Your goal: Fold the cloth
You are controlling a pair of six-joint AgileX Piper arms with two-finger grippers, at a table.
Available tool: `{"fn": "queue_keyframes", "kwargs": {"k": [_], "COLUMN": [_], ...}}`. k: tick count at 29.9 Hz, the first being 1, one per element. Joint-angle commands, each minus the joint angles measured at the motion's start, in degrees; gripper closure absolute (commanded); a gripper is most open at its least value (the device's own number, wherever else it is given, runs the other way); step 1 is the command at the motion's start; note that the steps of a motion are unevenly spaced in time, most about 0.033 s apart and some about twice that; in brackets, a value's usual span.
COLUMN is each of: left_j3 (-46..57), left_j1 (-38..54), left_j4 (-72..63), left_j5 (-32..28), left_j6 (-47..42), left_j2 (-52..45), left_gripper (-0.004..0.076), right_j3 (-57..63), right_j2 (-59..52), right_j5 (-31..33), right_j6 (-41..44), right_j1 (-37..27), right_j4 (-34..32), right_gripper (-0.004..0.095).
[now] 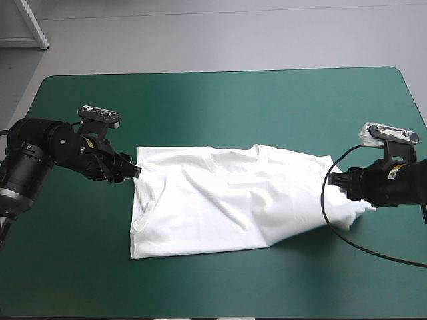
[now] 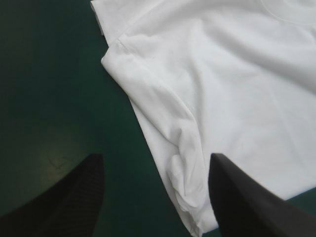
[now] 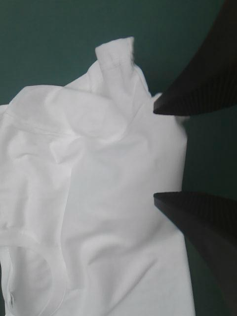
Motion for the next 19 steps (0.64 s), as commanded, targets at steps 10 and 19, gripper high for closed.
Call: {"fn": "queue_keyframes", "kwargs": {"k": [10, 19], "left_j3": [-1.9, -1.9], "left_j1": [0.0, 0.0], "left_j4": [-0.9, -2.4], "left_j5": [2.4, 1.2], "left_j6": [-0.1, -0.1], "left_j2": [-1.7, -1.7], "left_gripper": [0.0283, 0.0283], "right_j3": [8.3, 18.0], "right_j2": [-2.9, -0.3], "right_j5": [-1.7, -5.1], "right_j6": [1.3, 2.1], "right_j1": [-0.2, -1.4], "right_j4": [-3.9, -11.8], "right_gripper": [0.0466, 0.0464]}}
